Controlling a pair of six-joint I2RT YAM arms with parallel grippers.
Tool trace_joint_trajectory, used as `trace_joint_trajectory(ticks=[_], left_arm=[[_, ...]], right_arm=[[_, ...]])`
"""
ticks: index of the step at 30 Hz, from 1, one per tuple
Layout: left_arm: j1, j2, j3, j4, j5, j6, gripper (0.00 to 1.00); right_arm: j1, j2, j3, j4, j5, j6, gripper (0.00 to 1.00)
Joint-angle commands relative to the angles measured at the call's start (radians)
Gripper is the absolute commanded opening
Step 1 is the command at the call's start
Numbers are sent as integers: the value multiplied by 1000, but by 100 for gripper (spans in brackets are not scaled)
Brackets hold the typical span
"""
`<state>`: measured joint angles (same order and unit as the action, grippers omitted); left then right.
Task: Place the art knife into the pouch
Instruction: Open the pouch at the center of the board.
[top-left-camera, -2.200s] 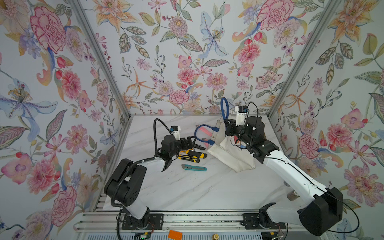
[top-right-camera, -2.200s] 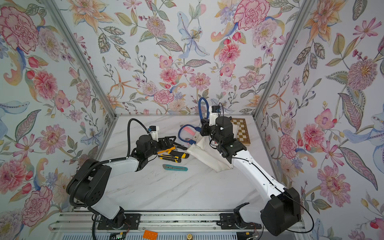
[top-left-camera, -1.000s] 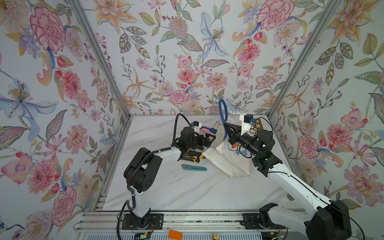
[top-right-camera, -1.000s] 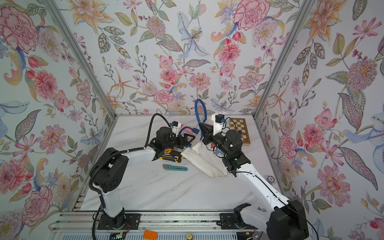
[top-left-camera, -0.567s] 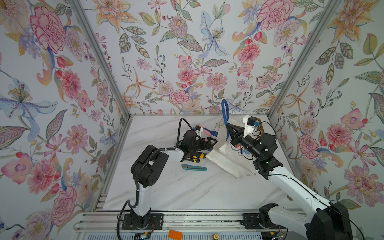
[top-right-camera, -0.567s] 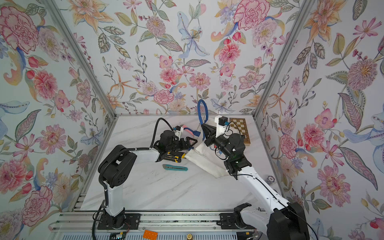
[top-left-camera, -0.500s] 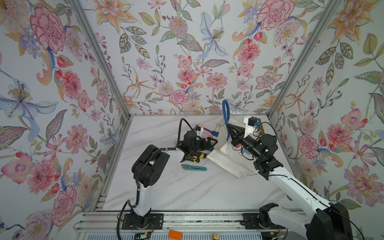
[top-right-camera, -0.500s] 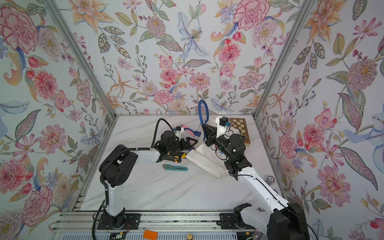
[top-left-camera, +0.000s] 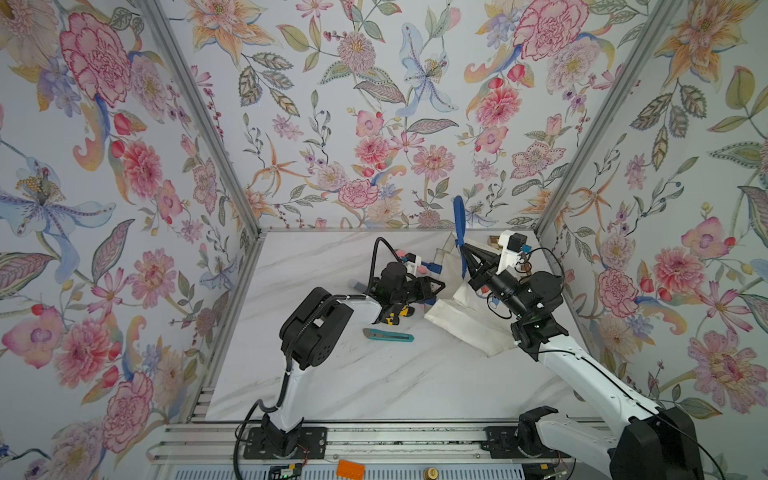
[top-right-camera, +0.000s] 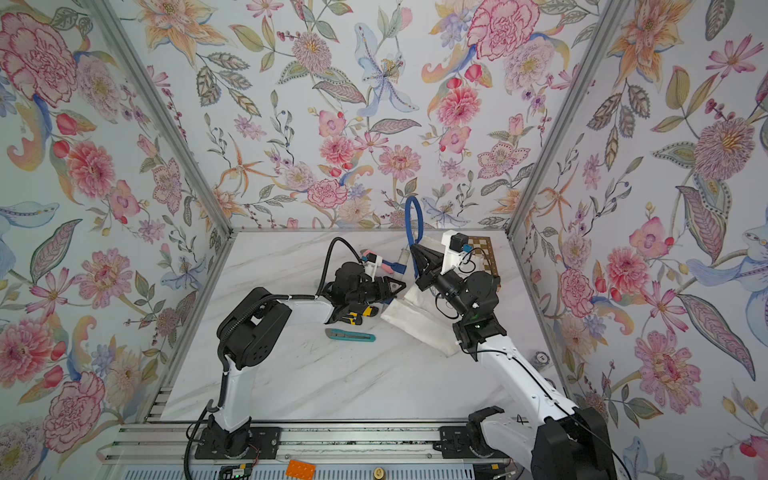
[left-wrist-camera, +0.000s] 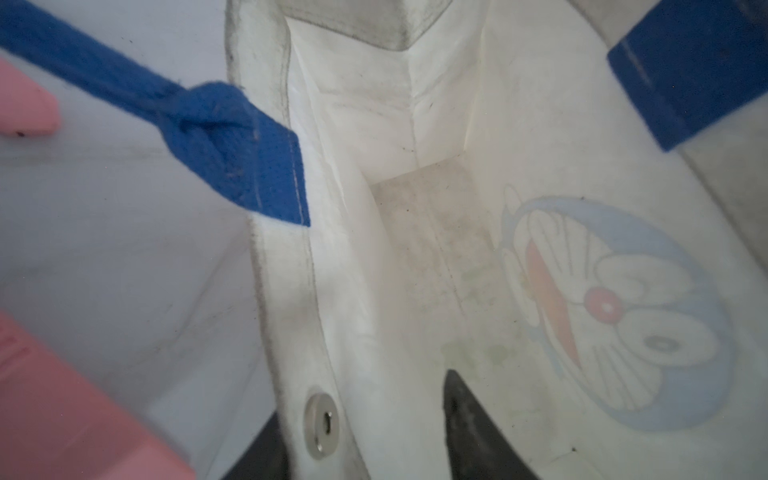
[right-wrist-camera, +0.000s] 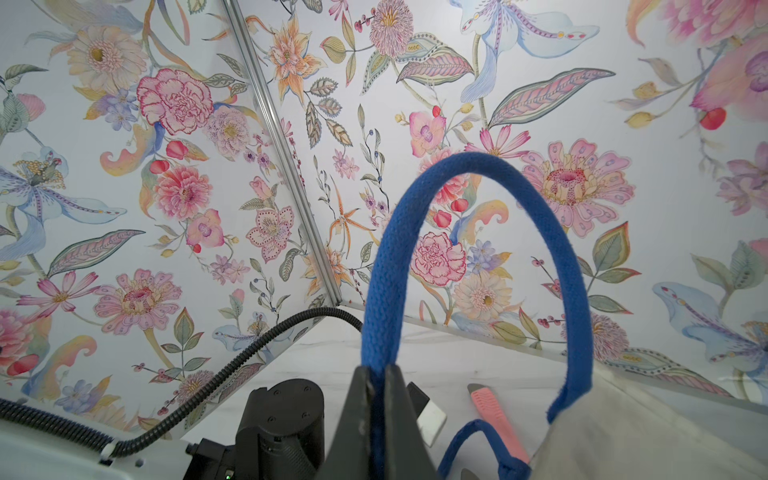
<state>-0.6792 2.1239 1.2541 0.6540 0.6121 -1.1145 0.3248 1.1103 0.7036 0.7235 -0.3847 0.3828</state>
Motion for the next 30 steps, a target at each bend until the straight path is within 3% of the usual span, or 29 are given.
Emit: trace_joint_trajectory(ticks=[1, 7, 17, 19, 20, 22, 24, 30], left_arm=[[-5, 31, 34, 57, 33, -25, 29], [5, 24, 66, 47, 46, -16, 0], [9, -118, 90, -130, -13, 144, 0], [7, -145, 110, -185, -32, 186, 0], [5, -156, 120, -208, -42, 204, 0], [5, -176, 133, -234, -51, 222, 0], [4, -187, 143, -245, -51, 228, 0], [-6, -212, 186, -325, -77, 289, 0]], right_arm=[[-11, -4, -9, 101, -23, 36, 0], [-27, -55, -38, 80, -18, 41, 0], [-35, -246, -94, -191, 140, -34, 1], [-33, -290, -102, -248, 183, -52, 19], [-34, -313, -104, -286, 208, -59, 23], [-34, -353, -98, -351, 256, -74, 24], [-34, -389, -90, -408, 303, -92, 35], [-39, -429, -24, -572, 407, -129, 42]])
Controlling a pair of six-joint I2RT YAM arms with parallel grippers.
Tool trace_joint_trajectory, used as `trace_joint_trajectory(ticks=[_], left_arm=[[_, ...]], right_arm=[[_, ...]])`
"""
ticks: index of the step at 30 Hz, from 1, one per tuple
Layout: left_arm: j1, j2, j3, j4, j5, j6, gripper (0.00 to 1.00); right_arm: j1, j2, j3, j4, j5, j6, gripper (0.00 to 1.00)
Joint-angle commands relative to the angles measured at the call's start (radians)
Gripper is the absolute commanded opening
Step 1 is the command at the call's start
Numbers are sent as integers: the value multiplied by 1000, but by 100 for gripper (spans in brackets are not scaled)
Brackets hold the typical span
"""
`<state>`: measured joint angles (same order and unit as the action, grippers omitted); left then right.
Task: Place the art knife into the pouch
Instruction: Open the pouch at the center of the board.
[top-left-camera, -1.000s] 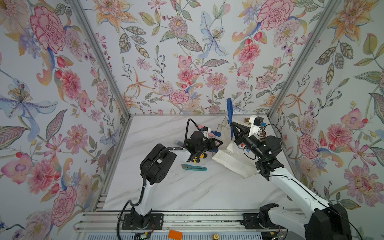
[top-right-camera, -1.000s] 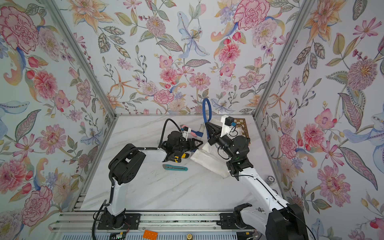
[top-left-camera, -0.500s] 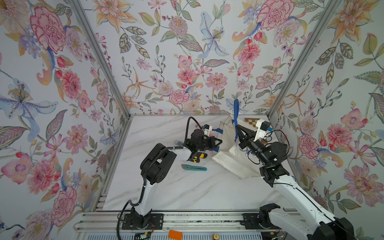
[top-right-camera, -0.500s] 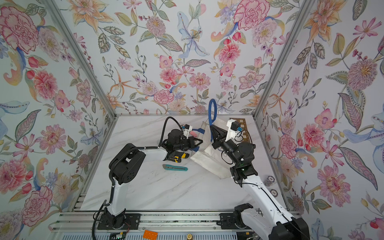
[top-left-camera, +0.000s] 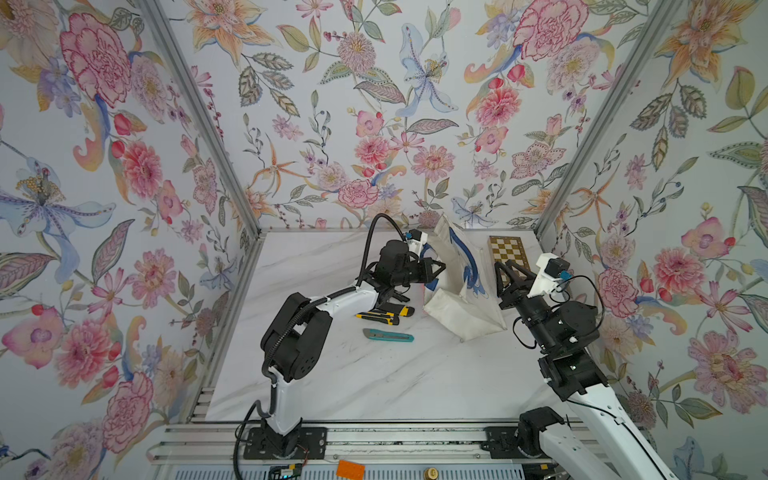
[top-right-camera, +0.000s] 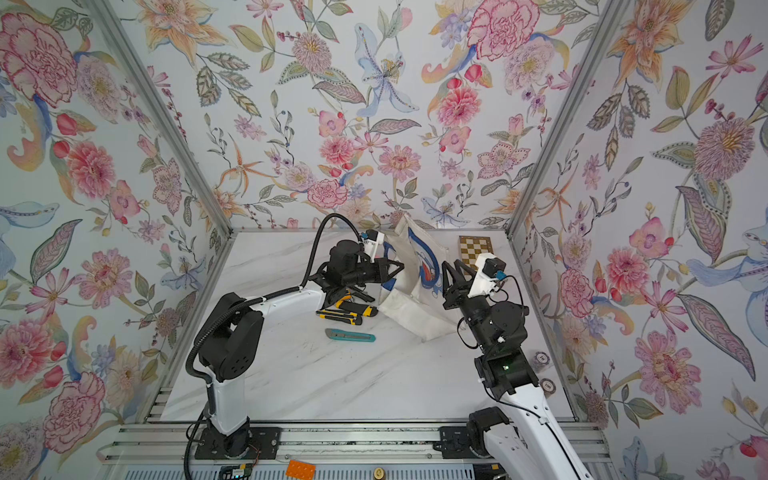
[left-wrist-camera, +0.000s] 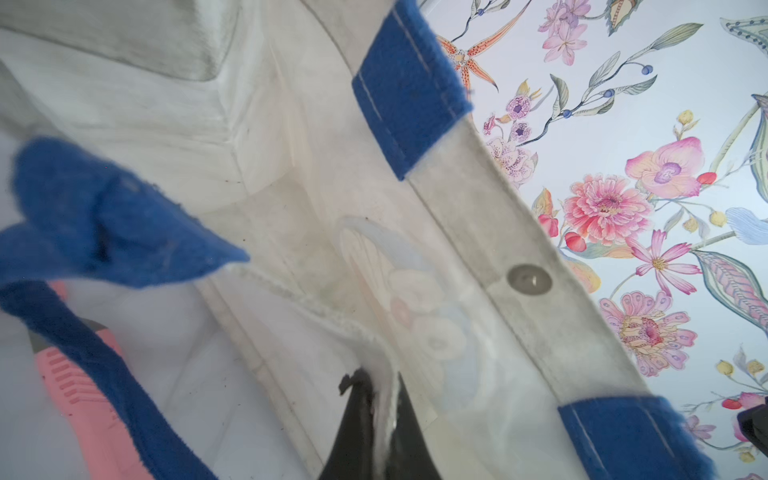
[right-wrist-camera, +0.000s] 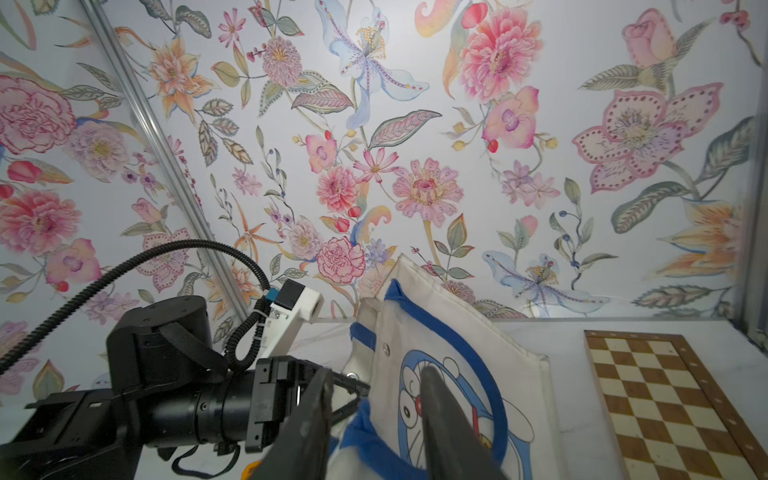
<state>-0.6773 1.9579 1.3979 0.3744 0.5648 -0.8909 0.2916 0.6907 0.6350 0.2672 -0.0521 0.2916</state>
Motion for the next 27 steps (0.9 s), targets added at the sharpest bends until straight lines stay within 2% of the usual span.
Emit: trace_joint_trajectory(ticks=[1, 3, 5, 8, 11, 14, 20, 27], left_arm=[[-10, -51, 49, -55, -34, 77, 0], [-16, -55, 69, -84, -37, 98, 0], [-22, -56, 87, -106, -37, 114, 0], [-41, -62, 134, -186, -68, 177, 0], [-56, -66, 162, -225, -84, 217, 0], [-59, -60, 166, -222, -77, 208, 0], [-64, -61, 157, -217, -72, 204, 0], [-64, -69, 145, -191, -54, 194, 0]], right_arm=[[-5, -6, 56, -133, 64, -44, 42], [-6, 15, 83, -171, 28, -45, 44], [-6, 51, 109, -204, -14, -46, 51], [-7, 130, 164, -284, -69, -46, 50], [-6, 225, 237, -378, -140, -45, 53], [-10, 298, 299, -461, -145, -47, 52], [-55, 358, 344, -560, -20, -37, 49], [-127, 442, 380, -606, -111, -20, 46]])
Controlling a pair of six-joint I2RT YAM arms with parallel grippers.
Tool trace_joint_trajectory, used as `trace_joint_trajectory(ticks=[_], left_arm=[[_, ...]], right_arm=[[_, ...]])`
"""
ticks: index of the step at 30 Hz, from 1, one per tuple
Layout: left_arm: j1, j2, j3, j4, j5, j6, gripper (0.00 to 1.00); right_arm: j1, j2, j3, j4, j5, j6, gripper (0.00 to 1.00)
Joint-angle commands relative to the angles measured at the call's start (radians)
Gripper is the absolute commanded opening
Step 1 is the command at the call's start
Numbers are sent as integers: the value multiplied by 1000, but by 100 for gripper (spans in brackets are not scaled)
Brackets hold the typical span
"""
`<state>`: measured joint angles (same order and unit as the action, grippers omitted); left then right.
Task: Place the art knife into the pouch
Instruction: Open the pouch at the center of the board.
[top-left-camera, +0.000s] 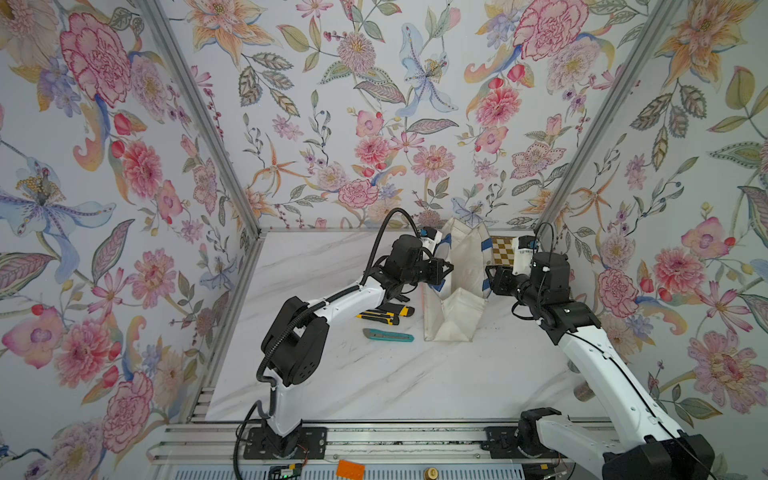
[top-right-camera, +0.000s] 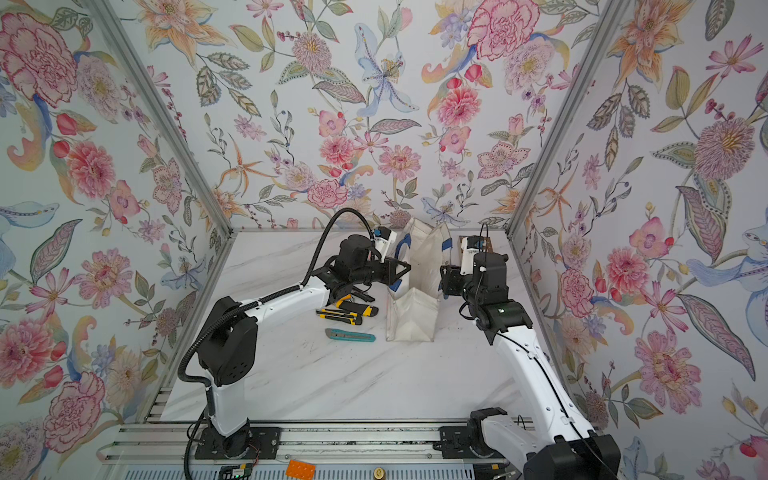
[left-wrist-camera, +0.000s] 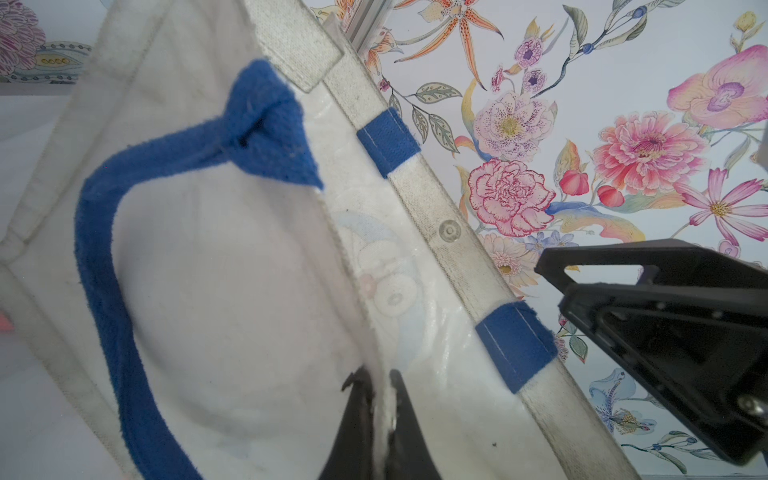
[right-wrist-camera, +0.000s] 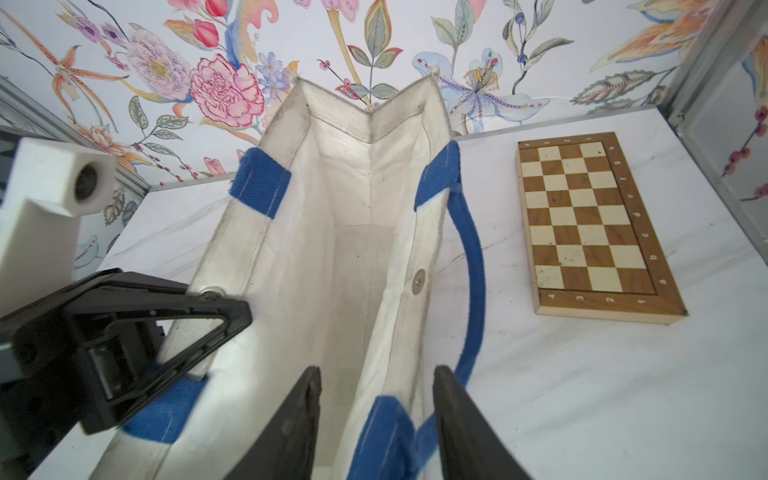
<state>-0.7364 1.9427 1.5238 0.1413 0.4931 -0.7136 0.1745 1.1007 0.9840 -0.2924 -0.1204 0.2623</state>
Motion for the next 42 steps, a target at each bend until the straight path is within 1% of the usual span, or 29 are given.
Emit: trace_joint_trajectory(ticks=[1, 5, 7, 10, 11, 13, 14, 17, 18, 23, 25, 28, 31, 33, 38, 40, 42], left_arm=[[-5, -53, 18, 50, 27, 13, 0], [-7, -51, 18, 63, 42, 3, 0], [-7, -54, 15, 63, 41, 5, 0], [-6, -60, 12, 60, 35, 12, 0], [-6, -62, 11, 56, 33, 16, 0], [-5, -63, 11, 49, 29, 21, 0], [-4, -63, 13, 41, 24, 26, 0], [4, -69, 18, -1, -19, 57, 0], [5, -76, 29, -42, -72, 92, 0], [5, -91, 115, -263, -408, 279, 0], [5, -92, 136, -303, -493, 318, 0], [9, -85, 161, -339, -568, 349, 0], [11, -69, 180, -369, -605, 367, 0], [10, -56, 194, -386, -596, 370, 0], [9, -54, 194, -371, -518, 357, 0], [9, -55, 197, -370, -513, 360, 0], [9, -57, 205, -381, -525, 375, 25]], right_arm=[[-12, 46, 35, -47, -64, 8, 46], [-22, 112, 56, -47, -85, 6, 43], [-33, 136, 63, -47, -80, 9, 38], [-39, 164, 79, -37, -71, 9, 33], [-40, 171, 83, -30, -72, 10, 30], [-41, 181, 90, -21, -75, 13, 14], [-43, 184, 95, -22, -63, 16, 9], [-61, 175, 89, -25, 1, 32, 4], [-76, 167, 81, -24, 16, 39, 1], [-141, 117, 50, -49, 78, 49, 0], [-153, 102, 47, -70, 108, 37, 0], [-167, 85, 47, -99, 147, 26, 0], [-182, 75, 42, -111, 163, 22, 0], [-185, 71, 38, -110, 142, 25, 0], [-178, 87, 30, -68, -26, 49, 0], [-171, 90, 23, -50, -52, 53, 0], [-165, 94, 22, -44, -57, 53, 0]])
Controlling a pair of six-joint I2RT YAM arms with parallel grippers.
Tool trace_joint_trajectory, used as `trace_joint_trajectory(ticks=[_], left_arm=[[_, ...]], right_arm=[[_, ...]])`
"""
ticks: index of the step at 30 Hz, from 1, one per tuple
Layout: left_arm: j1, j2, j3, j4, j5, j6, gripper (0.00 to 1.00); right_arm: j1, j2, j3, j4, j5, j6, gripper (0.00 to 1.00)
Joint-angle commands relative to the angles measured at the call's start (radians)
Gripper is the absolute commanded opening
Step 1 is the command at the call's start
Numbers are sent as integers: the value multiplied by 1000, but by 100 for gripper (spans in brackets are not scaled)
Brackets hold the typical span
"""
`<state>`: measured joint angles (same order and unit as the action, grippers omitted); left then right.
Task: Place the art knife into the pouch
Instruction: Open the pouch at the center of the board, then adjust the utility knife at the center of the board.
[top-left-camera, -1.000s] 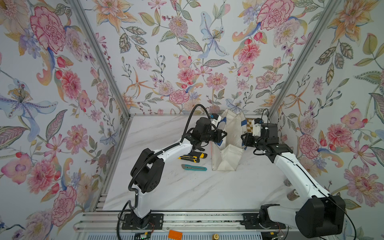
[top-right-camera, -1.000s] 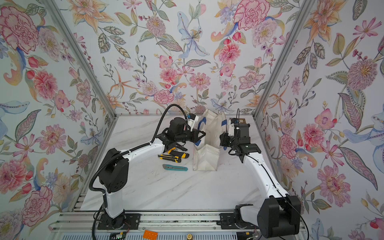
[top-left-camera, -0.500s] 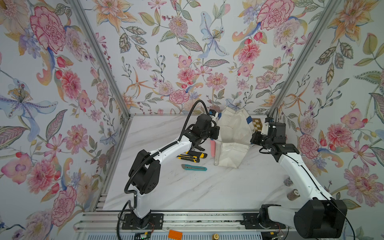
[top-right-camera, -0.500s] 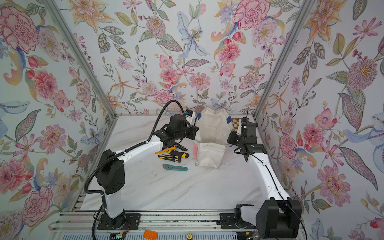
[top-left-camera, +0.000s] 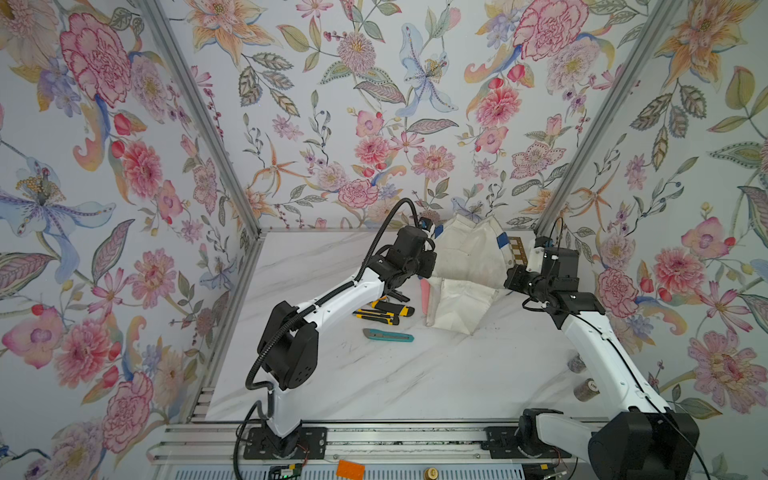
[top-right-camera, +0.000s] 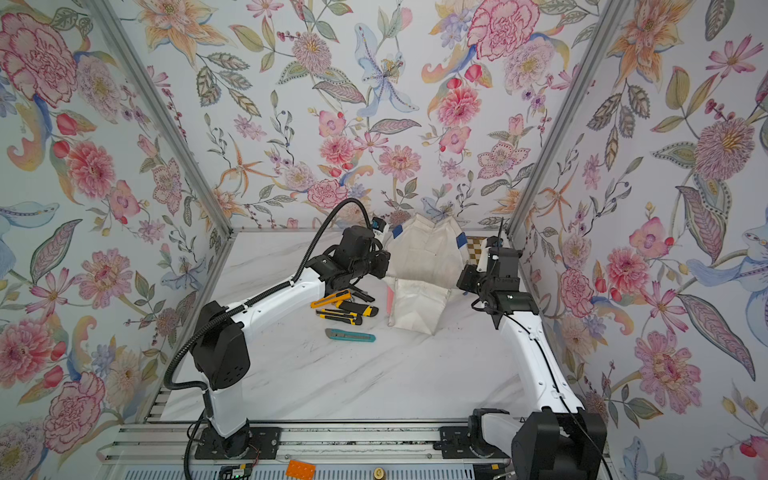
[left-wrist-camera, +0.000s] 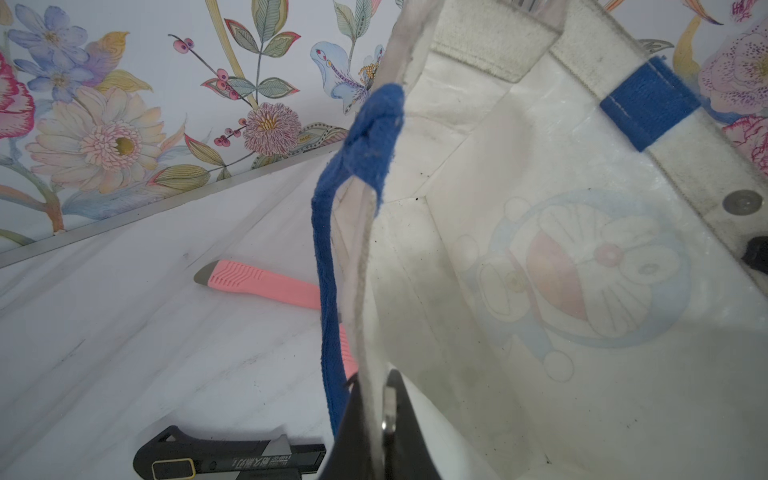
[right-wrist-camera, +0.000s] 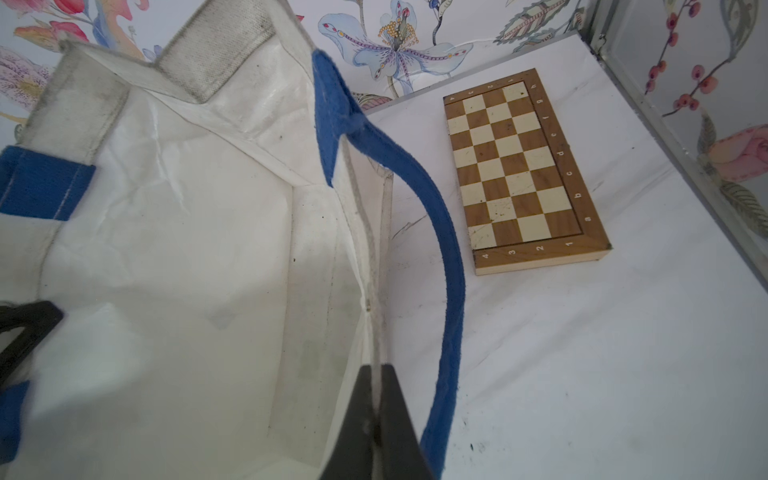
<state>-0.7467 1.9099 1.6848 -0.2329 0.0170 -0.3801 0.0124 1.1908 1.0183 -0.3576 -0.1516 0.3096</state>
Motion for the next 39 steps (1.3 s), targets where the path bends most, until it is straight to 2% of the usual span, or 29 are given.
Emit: trace_joint_trajectory(ticks=[1, 3, 4, 6, 11, 17, 20, 23, 26, 27, 29, 34, 39], left_arm=[[20, -31, 47, -18, -62, 51, 30], [20, -57, 25, -18, -85, 77, 41], [20, -81, -1, -6, -102, 89, 51], [20, -131, -65, 18, -146, 102, 65], [21, -254, -225, 25, -258, 116, 78], [25, -312, -374, -48, -323, 94, 80], [29, -304, -450, -78, -294, 91, 79], [29, -281, -492, -108, -261, 99, 79], [29, -253, -521, -115, -218, 105, 78], [29, -243, -527, -115, -210, 108, 78], [29, -216, -538, -114, -204, 116, 79], [30, -159, -541, -144, -169, 132, 79], [28, -181, -596, -143, -130, 130, 80]], right_arm=[[-2, 7, -11, 21, -28, 4, 0], [-3, 9, -6, 22, -37, 3, 0], [-3, 9, -2, 21, -44, 1, 0], [-5, 8, 3, 24, -55, -1, 0], [-6, 9, 6, 38, -69, -2, 0], [-10, 1, -6, 50, -91, -13, 8], [-12, -20, -15, 52, -96, -15, 11], [-14, -47, -27, 54, -101, -10, 20], [-14, -68, -38, 59, -130, 0, 21], [-14, -71, -42, 58, -138, 3, 23], [-14, -79, -46, 63, -152, 9, 36], [-14, -94, -47, 63, -157, 21, 48], [-15, -117, -58, 63, -163, 39, 53]])
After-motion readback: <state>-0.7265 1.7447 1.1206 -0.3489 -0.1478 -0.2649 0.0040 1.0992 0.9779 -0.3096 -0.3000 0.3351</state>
